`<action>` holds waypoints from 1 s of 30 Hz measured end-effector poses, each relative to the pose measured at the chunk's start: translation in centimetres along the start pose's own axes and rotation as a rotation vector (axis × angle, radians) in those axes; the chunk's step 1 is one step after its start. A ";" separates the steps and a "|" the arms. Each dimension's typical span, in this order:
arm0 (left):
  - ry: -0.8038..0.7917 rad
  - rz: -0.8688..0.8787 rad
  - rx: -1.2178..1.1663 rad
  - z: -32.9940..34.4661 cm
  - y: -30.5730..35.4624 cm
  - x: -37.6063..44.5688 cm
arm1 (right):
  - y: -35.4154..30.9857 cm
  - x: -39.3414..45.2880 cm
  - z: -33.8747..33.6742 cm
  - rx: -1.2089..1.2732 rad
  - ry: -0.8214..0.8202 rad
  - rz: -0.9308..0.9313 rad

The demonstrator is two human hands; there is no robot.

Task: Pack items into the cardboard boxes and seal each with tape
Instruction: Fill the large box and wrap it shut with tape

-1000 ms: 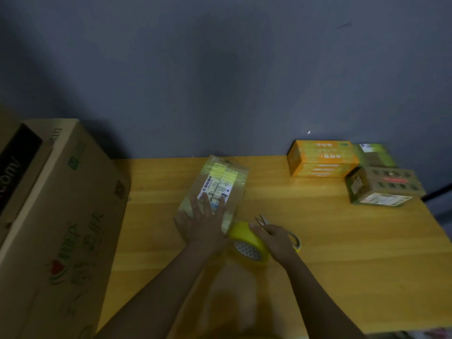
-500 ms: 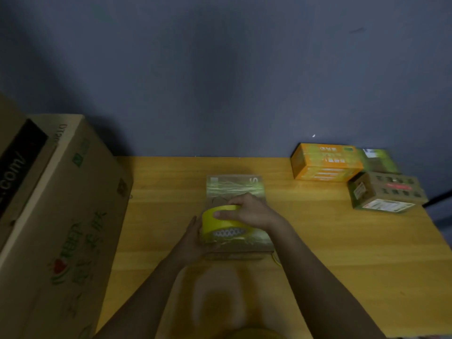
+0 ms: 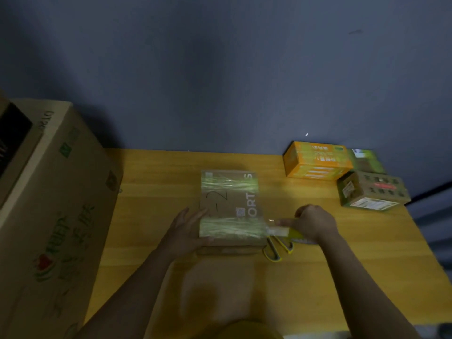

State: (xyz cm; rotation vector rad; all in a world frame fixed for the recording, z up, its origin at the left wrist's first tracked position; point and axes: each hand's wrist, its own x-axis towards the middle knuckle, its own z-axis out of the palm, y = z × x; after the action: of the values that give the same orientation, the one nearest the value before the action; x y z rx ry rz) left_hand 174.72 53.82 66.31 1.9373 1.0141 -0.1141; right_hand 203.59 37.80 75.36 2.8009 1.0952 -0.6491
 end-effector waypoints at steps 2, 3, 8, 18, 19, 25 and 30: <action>-0.011 -0.002 0.007 -0.1 0.2 -0.1 | 0.3 0.5 1.3 0.075 -0.032 0.024; -0.016 -0.008 0.002 -0.2 0.3 -0.1 | 0.4 0.8 1.9 0.078 -0.036 0.026; -0.043 -0.033 -0.013 -0.7 0.9 -0.1 | 0.1 1.3 3.8 0.017 -0.024 0.047; -0.018 -0.192 0.219 0.7 6.2 0.7 | -1.2 3.3 5.4 -0.072 -0.086 0.035; -0.063 -0.237 0.146 1.3 7.0 0.9 | -1.1 3.3 5.5 -0.073 -0.097 0.026; 0.216 -0.302 0.205 4.5 7.6 2.3 | -0.7 3.0 5.7 -0.003 -0.125 -0.075; 0.273 -0.152 0.615 5.5 7.9 2.8 | -0.1 2.7 6.3 0.048 -0.126 -0.150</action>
State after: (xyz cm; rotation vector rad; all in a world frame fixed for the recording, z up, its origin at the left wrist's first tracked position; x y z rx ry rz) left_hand 183.68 49.47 67.24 2.4729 1.4291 -0.2801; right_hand 203.05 38.27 68.51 2.6914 1.2897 -0.8640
